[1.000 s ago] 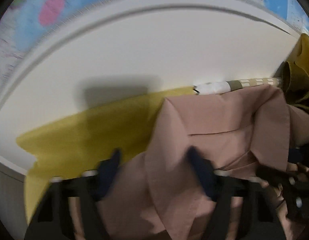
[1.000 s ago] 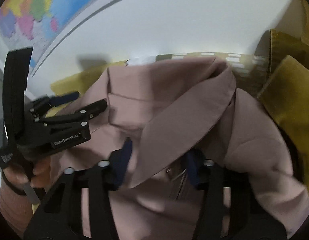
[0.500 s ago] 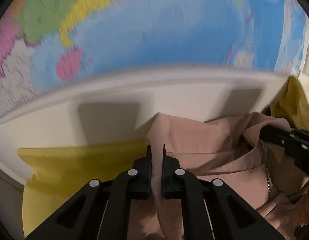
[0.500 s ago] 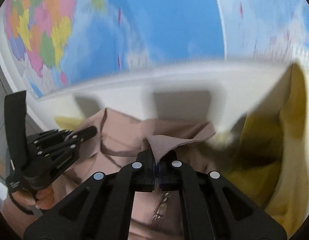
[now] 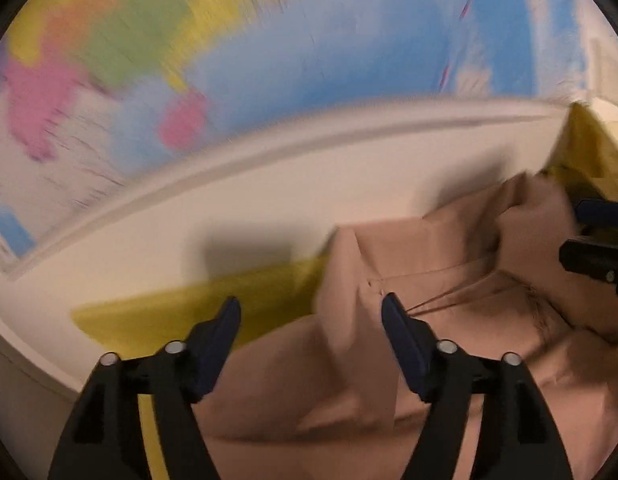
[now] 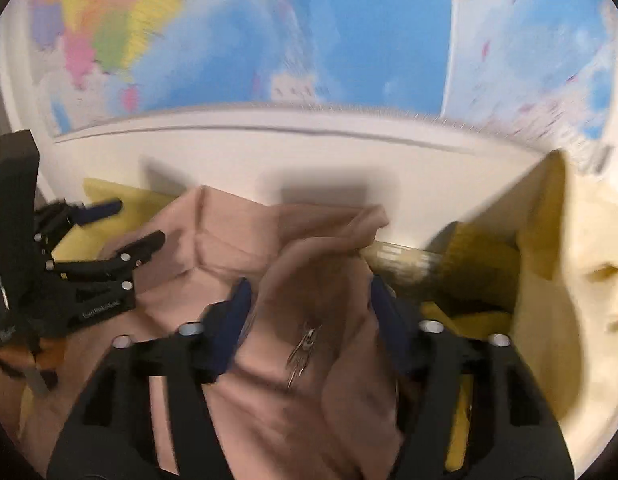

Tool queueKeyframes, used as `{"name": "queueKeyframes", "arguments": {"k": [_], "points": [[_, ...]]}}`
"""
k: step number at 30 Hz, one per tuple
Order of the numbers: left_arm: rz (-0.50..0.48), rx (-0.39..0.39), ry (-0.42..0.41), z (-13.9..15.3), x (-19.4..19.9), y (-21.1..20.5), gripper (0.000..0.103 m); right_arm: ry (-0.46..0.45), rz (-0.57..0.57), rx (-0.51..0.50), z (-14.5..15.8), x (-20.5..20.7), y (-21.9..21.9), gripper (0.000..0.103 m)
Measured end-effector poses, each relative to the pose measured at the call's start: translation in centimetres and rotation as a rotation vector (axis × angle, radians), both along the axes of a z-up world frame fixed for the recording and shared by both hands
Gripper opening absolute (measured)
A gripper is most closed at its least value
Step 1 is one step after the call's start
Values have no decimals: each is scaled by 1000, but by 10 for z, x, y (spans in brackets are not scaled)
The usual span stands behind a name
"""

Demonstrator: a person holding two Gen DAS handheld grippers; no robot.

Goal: Fold large clothes

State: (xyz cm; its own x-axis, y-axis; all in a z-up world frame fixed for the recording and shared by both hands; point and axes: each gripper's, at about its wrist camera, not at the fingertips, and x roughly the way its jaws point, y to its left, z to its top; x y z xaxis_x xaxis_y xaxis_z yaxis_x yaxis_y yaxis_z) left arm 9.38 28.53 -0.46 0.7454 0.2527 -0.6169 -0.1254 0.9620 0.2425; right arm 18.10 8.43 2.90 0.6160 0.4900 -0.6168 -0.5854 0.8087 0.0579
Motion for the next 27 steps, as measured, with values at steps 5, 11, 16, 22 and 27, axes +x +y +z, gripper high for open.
{"name": "queueKeyframes", "arguments": {"k": [5,11,16,22,27], "points": [[-55,-8,-30,18,-75,4,83,-8,142,-101,-13,-41,-12,69],[-56,-84,26,-4,-168,35,89,59,167,-104,-39,-88,-72,73],[-2,-266,80,-26,-250,67,90,145,162,99,-38,-139,-162,90],[25,-515,126,-55,-309,87,90,375,49,207,-93,-183,-218,90],[-50,-614,203,-74,-326,72,90,492,56,326,-125,-217,-240,89]]}}
